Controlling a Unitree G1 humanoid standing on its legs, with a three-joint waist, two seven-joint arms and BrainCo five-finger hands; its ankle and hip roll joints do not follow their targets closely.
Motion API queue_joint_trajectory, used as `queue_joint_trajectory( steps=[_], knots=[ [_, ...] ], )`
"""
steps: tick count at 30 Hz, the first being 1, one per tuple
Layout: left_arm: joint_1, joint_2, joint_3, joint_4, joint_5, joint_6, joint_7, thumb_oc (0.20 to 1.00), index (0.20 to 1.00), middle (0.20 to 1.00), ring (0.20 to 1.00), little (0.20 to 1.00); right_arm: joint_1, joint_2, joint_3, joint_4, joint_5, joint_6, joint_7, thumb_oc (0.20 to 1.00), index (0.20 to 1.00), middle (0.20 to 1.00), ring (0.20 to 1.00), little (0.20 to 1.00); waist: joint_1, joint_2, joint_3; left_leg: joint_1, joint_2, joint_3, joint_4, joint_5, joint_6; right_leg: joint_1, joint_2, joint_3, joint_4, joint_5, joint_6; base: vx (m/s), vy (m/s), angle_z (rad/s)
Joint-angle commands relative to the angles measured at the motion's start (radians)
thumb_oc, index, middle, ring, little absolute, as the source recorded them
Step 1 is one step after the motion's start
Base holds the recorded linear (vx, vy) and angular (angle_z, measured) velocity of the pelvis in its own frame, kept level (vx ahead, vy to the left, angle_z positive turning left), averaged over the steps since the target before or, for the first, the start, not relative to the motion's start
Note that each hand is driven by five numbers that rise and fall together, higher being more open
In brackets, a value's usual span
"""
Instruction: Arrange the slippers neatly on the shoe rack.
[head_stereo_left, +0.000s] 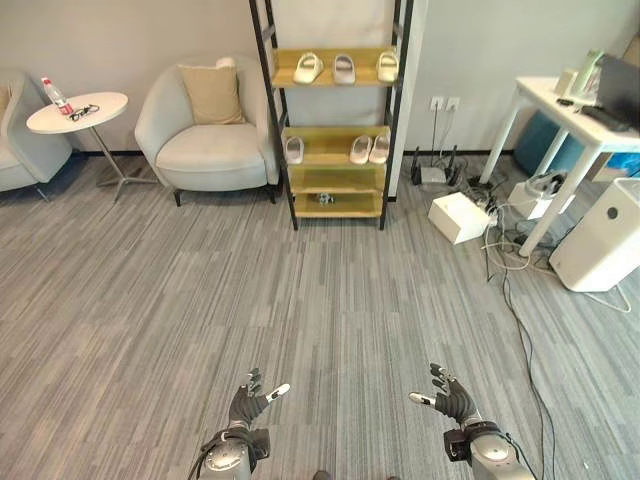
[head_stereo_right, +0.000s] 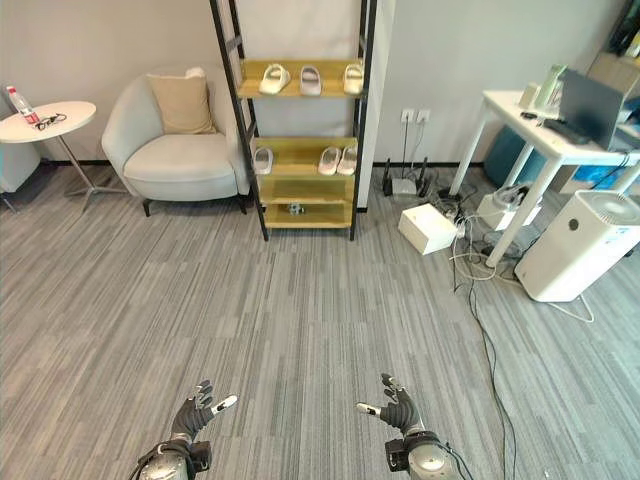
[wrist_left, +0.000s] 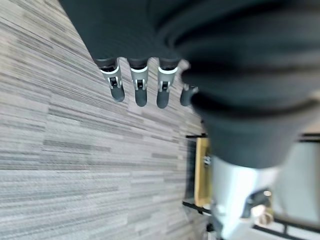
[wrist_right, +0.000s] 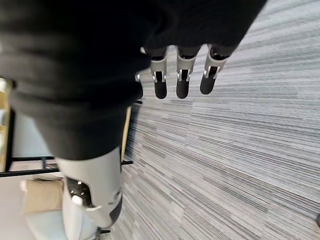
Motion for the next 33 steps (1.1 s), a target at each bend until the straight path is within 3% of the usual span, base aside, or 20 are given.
queue_joint_trajectory(
  steps=[1,33],
  knots=[
    [-0.071,-0.001,0.02,-0.014,-0.003,-0.029,0.015,1.0,1.0,1.0,1.0,1.0,-0.033,-0.014,0.006,-0.077,-0.017,-0.035,-0.017,1.0,1.0,1.0,1.0,1.0,0.012,-0.041,-0.01,0.005,0.016,-0.012,-0.008,-0.038,-0.049,-0.02,-0.049,-0.014,0.001,-0.008,0.082,0.02,0.007,0.03],
    [-0.06,0.018,0.004,-0.03,0.032,0.008,-0.022,1.0,1.0,1.0,1.0,1.0,-0.013,-0.01,0.019,-0.031,-0.018,0.0,0.025,1.0,1.0,1.0,1.0,1.0,0.004,-0.046,0.006,0.015,0.013,-0.009,-0.008,-0.055,-0.045,-0.011,-0.062,-0.007,0.001,-0.01,0.088,0.0,0.002,0.0]
  ],
)
